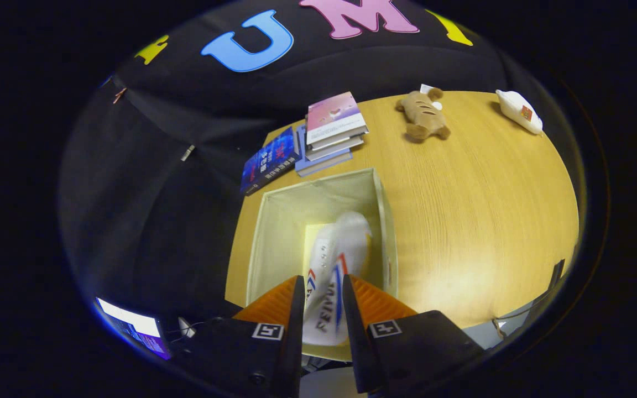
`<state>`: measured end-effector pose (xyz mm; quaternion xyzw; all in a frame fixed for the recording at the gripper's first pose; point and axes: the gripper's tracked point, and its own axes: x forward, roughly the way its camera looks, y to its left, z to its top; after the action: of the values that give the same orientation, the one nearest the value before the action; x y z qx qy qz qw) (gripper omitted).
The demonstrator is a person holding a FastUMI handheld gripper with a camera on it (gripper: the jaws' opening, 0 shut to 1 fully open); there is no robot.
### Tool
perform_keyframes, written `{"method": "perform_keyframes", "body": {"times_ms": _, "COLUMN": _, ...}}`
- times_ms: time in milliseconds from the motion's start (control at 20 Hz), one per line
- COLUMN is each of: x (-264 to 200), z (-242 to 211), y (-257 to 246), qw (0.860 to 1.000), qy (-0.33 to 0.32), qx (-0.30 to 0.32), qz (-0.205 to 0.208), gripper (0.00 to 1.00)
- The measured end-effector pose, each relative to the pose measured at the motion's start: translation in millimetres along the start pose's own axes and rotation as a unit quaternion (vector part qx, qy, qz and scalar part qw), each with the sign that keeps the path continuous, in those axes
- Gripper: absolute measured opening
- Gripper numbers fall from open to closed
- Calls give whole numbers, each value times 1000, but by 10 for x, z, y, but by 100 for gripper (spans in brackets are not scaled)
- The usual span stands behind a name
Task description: Open the storage box then place both shoes into the box .Put the left shoe in first, then the right shoe, with the right side of both shoes facing outward in a uniform manner.
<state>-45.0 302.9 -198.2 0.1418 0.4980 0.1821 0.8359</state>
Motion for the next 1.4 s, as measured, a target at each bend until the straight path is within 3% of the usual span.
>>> {"method": "perform_keyframes", "body": {"times_ms": 50, "x": -38, "z": 57, "y": 16, "qw": 1000, "qy": -10, "qx": -15, "qz": 3, "gripper": 48}}
{"method": "perform_keyframes", "body": {"times_ms": 150, "x": -144, "z": 153, "y": -24, "qw": 998, "qy": -30, "qx": -47, "qz": -6, "gripper": 89}}
{"method": "perform_keyframes", "body": {"times_ms": 200, "x": -199, "z": 196, "y": -52, "qw": 997, "qy": -40, "qx": -58, "qz": -12, "gripper": 97}}
{"method": "perform_keyframes", "body": {"times_ms": 500, "x": -683, "z": 772, "y": -469, "qw": 988, "qy": -129, "qx": -72, "qz": -36, "gripper": 98}}
{"method": "perform_keyframes", "body": {"times_ms": 700, "x": -1154, "z": 1233, "y": -827, "qw": 973, "qy": -202, "qx": -100, "qz": -52, "gripper": 99}}
{"method": "perform_keyframes", "body": {"times_ms": 900, "x": -1702, "z": 1718, "y": -1196, "qw": 945, "qy": -287, "qx": -139, "qz": -76, "gripper": 99}}
{"method": "perform_keyframes", "body": {"times_ms": 1150, "x": -2384, "z": 2209, "y": -1583, "qw": 899, "qy": -398, "qx": -160, "qz": -87, "gripper": 99}}
{"method": "perform_keyframes", "body": {"times_ms": 1400, "x": -2877, "z": 2272, "y": -1745, "qw": 865, "qy": -458, "qx": -192, "qz": -77, "gripper": 98}}
